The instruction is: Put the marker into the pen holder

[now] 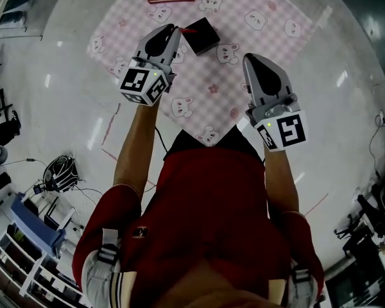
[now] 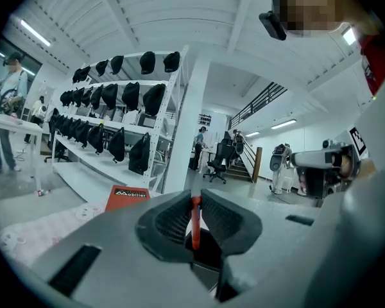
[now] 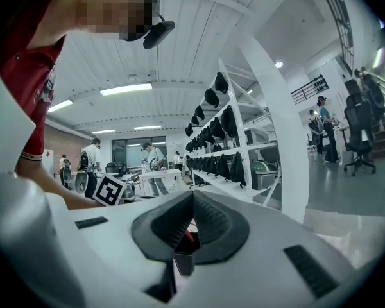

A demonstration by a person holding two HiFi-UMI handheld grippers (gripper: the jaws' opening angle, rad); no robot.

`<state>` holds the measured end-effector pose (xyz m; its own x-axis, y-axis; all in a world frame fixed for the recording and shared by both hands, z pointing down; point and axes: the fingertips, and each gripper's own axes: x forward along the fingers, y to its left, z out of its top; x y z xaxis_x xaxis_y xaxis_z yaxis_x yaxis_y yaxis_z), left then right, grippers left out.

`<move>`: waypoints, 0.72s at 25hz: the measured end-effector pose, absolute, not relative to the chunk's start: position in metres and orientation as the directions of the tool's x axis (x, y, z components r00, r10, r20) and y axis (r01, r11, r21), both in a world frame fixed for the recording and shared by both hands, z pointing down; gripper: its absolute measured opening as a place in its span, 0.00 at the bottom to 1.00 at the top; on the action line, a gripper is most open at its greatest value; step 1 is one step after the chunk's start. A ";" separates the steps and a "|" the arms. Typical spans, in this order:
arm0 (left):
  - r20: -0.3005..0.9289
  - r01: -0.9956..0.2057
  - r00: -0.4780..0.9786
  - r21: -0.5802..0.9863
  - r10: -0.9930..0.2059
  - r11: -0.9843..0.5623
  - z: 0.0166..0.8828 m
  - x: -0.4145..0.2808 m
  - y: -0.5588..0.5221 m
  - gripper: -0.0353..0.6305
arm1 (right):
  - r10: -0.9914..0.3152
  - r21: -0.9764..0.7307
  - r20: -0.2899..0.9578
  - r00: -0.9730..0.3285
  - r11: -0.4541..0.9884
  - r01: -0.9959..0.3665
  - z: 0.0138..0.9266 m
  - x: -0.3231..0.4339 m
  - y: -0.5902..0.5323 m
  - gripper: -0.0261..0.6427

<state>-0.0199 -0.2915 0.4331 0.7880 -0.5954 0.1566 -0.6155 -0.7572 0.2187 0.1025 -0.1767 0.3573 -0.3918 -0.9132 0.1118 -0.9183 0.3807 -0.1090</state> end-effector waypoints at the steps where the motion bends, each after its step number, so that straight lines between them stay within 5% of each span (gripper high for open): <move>1: 0.166 -0.617 0.787 0.221 -0.594 -0.755 0.439 -0.020 -0.293 0.14 | -0.914 -0.111 0.114 -0.390 0.379 -0.919 0.359 0.103 -0.178 0.04; 18: 0.282 -0.621 0.778 0.216 -0.561 -0.753 0.499 -0.006 -0.305 0.14 | -0.918 -0.127 0.159 -0.363 0.345 -0.930 0.376 0.113 -0.179 0.04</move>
